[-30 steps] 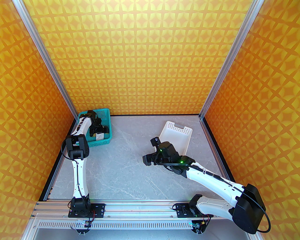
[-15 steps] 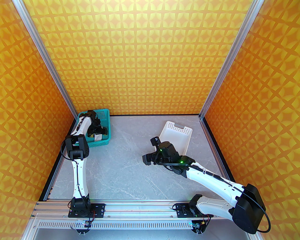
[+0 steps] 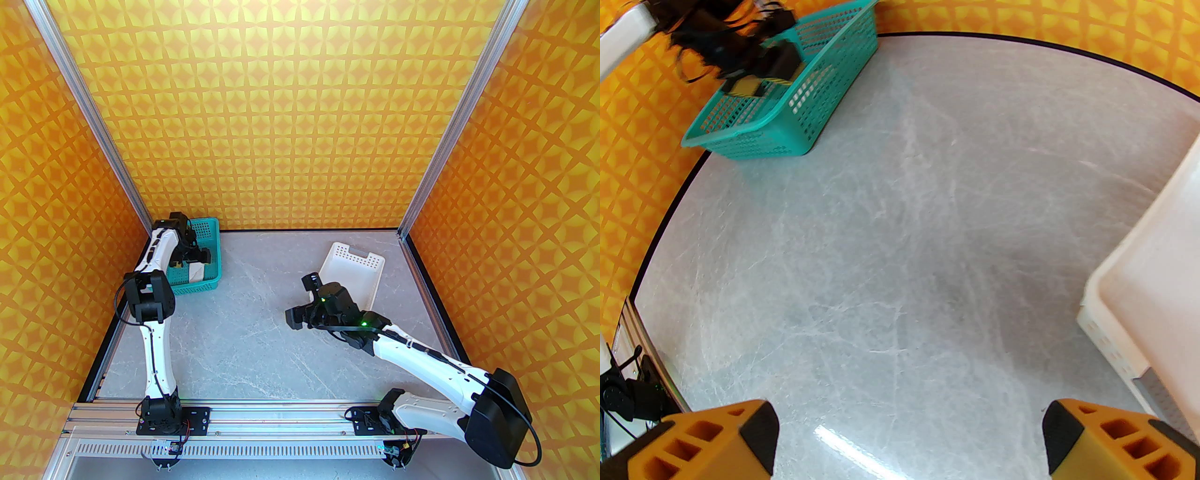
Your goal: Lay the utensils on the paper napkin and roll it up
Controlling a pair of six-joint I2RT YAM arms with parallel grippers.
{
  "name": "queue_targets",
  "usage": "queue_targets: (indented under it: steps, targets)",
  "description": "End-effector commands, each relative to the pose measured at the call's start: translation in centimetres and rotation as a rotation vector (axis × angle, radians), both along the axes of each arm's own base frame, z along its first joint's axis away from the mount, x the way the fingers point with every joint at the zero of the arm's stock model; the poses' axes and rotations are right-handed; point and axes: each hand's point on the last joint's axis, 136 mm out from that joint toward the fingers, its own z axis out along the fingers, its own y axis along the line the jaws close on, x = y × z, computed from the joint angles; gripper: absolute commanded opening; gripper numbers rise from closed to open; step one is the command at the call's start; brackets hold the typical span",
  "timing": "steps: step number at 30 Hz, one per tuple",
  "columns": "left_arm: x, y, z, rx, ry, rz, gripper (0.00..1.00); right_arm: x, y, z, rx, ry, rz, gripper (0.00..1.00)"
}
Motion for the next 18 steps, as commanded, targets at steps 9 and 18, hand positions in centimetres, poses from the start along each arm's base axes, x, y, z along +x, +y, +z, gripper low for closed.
queue_targets:
  steps: [9,18]
  targets:
    - [-7.1,-0.4,19.7,0.03,-0.515,0.053,0.99,1.2,-6.5,3.5,-0.049,-0.07,-0.134,0.99]
    - [-18.6,-1.2,27.7,0.002,-0.883,0.117,0.99,1.2,-12.1,6.5,-0.097,-0.145,-0.27,0.99]
